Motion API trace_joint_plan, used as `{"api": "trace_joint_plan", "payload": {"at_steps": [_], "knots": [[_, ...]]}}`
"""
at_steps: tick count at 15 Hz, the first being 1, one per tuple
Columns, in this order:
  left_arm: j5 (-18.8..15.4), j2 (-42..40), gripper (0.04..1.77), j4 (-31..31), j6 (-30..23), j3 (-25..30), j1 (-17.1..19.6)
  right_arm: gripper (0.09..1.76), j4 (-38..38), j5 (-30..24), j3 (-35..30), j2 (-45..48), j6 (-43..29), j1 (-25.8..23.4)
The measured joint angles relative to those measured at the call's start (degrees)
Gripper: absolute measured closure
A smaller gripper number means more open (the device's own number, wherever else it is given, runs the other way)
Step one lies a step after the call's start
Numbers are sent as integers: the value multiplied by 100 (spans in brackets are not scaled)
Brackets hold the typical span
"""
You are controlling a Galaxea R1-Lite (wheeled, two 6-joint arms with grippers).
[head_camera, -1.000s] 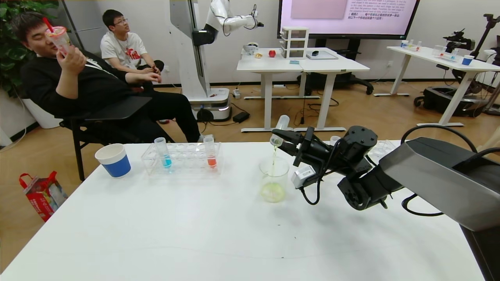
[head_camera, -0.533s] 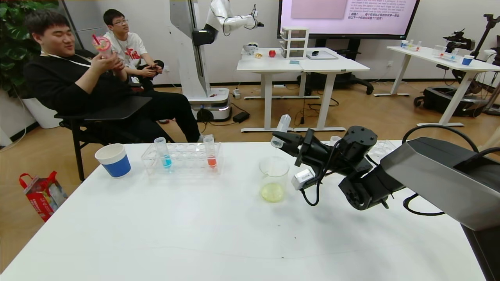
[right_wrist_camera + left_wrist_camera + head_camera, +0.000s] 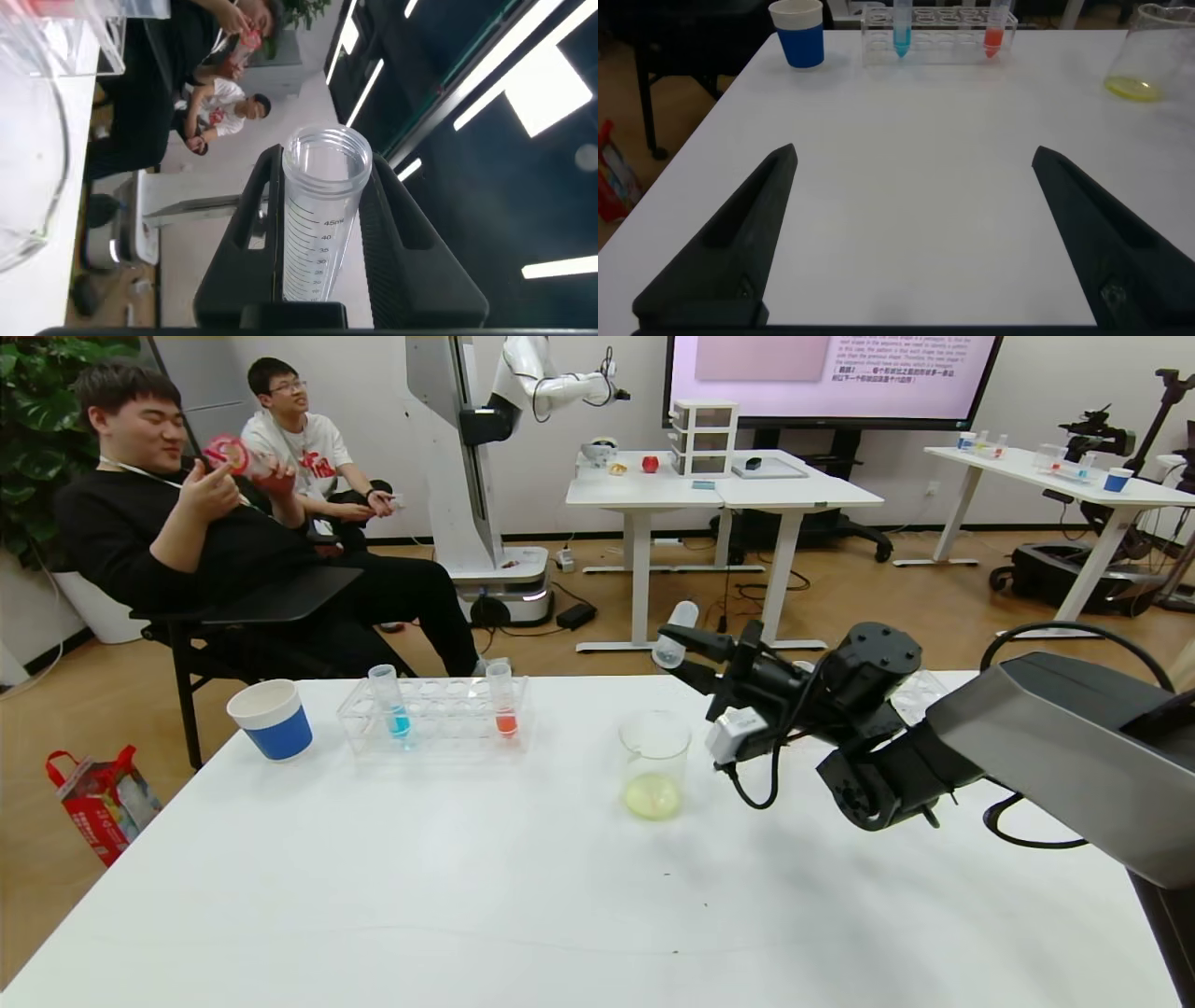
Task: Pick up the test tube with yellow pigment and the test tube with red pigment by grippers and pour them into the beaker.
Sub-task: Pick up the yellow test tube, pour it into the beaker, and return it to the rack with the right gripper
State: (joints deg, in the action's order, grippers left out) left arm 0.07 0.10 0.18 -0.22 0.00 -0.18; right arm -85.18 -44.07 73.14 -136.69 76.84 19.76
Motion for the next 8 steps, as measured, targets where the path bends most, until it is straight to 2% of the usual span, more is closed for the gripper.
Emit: {"api": "trace_joint_plan", "payload": {"at_steps": [3, 8], "knots": [[0, 0, 6, 0, -2, 0, 0, 136, -377, 544, -104, 336, -1609, -221], [-2, 0, 6, 0, 0, 0, 0, 136, -424, 2210, -956, 1103, -4190, -414]]}}
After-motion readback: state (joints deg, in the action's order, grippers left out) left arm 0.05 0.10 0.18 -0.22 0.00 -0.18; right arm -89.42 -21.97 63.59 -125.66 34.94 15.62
